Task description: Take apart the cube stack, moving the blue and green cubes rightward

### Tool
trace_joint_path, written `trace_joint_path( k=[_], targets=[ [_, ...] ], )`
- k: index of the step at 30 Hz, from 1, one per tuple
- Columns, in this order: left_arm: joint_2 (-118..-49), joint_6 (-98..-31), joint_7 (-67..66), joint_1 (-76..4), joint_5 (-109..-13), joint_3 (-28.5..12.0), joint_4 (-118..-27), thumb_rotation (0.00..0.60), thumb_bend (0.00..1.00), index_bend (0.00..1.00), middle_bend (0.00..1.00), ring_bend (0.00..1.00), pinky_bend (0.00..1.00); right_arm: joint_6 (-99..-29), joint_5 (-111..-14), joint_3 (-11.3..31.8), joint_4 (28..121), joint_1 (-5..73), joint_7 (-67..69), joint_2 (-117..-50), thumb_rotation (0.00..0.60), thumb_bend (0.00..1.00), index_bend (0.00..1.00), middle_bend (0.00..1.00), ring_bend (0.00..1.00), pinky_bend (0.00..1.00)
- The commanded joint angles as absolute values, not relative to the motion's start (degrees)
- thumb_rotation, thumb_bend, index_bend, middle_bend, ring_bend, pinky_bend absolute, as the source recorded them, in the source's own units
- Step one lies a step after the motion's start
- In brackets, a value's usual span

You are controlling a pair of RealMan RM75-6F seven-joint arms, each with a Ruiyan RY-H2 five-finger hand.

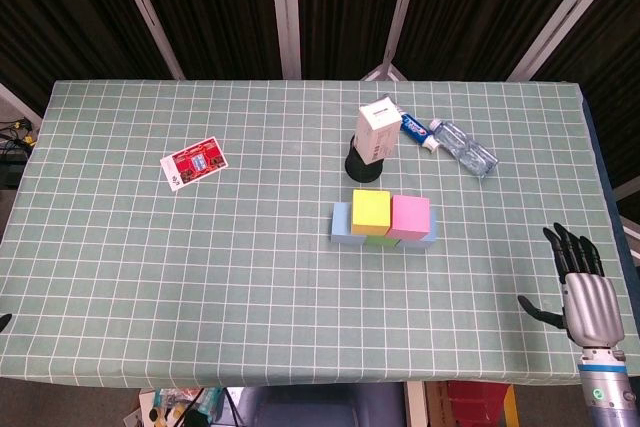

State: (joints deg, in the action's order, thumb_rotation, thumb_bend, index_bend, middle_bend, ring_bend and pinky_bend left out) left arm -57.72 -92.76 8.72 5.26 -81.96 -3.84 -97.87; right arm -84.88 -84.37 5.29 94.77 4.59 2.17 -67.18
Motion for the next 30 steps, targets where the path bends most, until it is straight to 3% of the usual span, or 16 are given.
trace_joint_path(
  k=[1,19,30],
  targets=[
    [-57.7,-92.73,8.73,5.26,-82.03,-3.79,-97.89,0.6,0.18,0.15,0.0,0.0,0.0,-85.01,-84.5,5.24,94.74,4.56,2.08,-67.22,0.6,0.17,0.04,0.0,0.06,0.01],
    [-58.08,-94.3,8.6,5.92,-82.89,-3.65,-97.94,0.6,0.18,0.15,0.0,0.0,0.0,-85.04,-87.48,4.77,92.52,5.41,9.39,-67.76,0.6,0.17,0.04,0.0,0.06,0.01],
    [-58.11,-92.29,6.24,4.88,-81.88,-3.82,-98.56,0.6,0.18,0.15,0.0,0.0,0.0,-72.69,-82.3,6.83,90.75,11.75,23.14,-68.68,0.6,0.13,0.04,0.0,0.06,0.01]
  ],
)
